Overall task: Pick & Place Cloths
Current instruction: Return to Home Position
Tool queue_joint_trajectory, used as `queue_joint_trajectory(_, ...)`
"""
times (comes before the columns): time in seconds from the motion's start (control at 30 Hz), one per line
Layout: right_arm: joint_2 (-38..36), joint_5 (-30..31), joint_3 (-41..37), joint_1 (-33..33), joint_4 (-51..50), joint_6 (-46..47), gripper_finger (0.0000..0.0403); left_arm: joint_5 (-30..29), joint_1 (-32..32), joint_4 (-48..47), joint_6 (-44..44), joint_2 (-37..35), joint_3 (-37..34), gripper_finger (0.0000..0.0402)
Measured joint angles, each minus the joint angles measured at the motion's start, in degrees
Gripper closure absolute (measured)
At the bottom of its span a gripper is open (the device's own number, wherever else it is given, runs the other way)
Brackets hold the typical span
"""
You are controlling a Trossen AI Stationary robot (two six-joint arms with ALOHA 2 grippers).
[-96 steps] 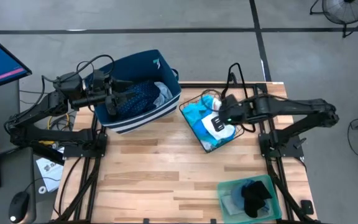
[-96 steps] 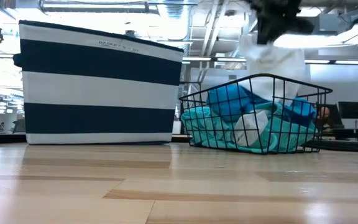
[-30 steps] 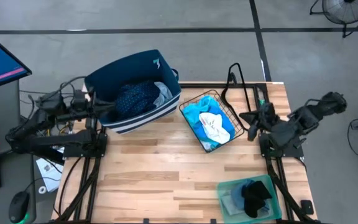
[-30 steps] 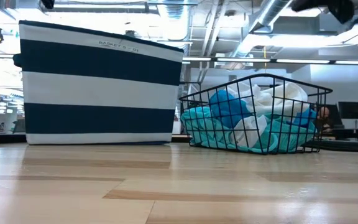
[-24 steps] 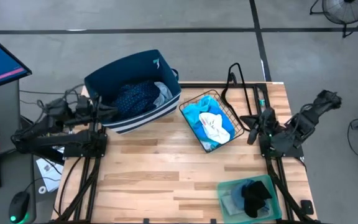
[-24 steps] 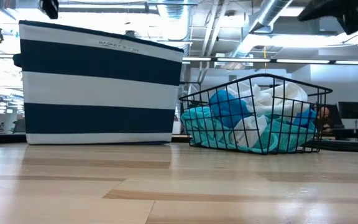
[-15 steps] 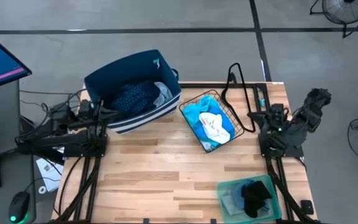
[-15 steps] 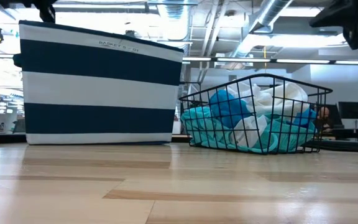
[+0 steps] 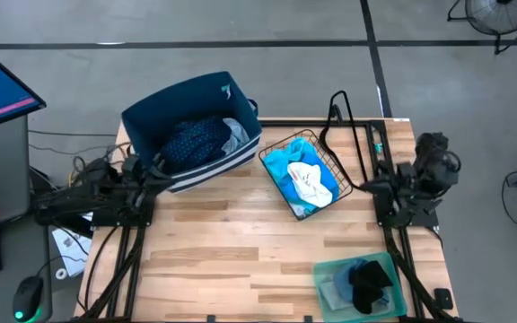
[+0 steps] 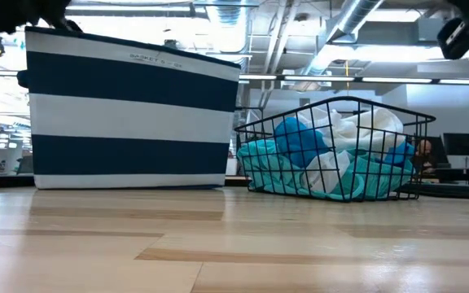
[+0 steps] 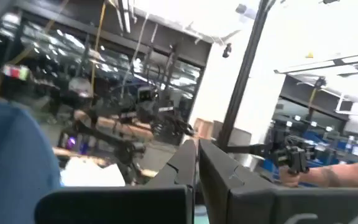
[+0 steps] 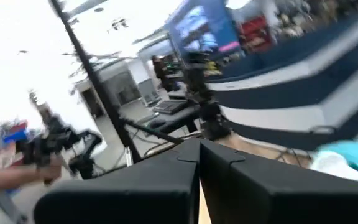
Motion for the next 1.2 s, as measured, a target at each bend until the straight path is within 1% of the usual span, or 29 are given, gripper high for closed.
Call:
queue_joint_trajectory(0.1, 0.1, -3.8, -5.2, -0.3, 11.8, -11.2, 0.0403, 0.7, 0.0, 6.5, -1.4, 0.6, -4.7, 0.0401)
queue_joint_trajectory(0.17, 0.1, -5.0, -7.5, -0.9, 16.8, -15.2, 0.0403, 0.7, 0.0, 12.4, -2.4, 0.3, -7.4, 0.0401)
queue_joint_trajectory(0.2, 0.1, -5.1, -8.5, -1.3, 17.5, -16.2, 0.0403, 0.7, 0.0, 14.9, -2.8, 0.2, -8.5, 0.0401)
queue_joint_trajectory(0.27, 0.1, -5.3, -9.9, -2.3, 18.5, -16.6, 0.0403, 0.8, 0.0, 18.2, -3.7, 0.3, -10.2, 0.0401)
queue_joint_trajectory(0.33, 0.0, -7.0, -11.0, -3.2, 19.6, -16.6, 0.0403, 0.8, 0.0, 20.5, -4.2, 0.3, -11.4, 0.0401)
queue_joint_trajectory(0.47, 0.0, -11.4, -13.8, -4.8, 19.6, -16.2, 0.0403, 0.5, 0.0, 20.7, -4.1, 0.3, -12.1, 0.0401)
queue_joint_trajectory(0.6, 0.0, -12.5, -17.7, -6.1, 19.4, -16.0, 0.0403, 0.2, 0.0, 20.1, -4.1, 1.4, -12.1, 0.0401)
queue_joint_trajectory(0.67, 0.0, -12.5, -20.3, -7.0, 20.3, -14.9, 0.0403, 0.2, 0.0, 20.0, -4.1, 2.2, -12.1, 0.0401)
queue_joint_trajectory(0.73, 0.1, -12.2, -20.4, -8.3, 17.0, -10.9, 0.0403, 0.2, 0.0, 19.8, -4.0, 3.1, -12.0, 0.0401)
queue_joint_trajectory(0.8, 0.5, -10.4, -20.4, -9.8, 14.1, -6.2, 0.0403, 0.2, 0.0, 20.1, -4.0, 4.0, -11.9, 0.0401)
queue_joint_trajectory(1.07, 0.5, -4.7, -20.4, -14.0, 13.9, -5.9, 0.0403, 1.1, 0.0, 23.7, 0.5, 4.8, -12.4, 0.0399)
queue_joint_trajectory(1.2, 0.5, -4.7, -20.4, -15.4, 13.9, -5.9, 0.0398, 1.2, 0.0, 25.1, 0.5, 4.9, -12.6, 0.0399)
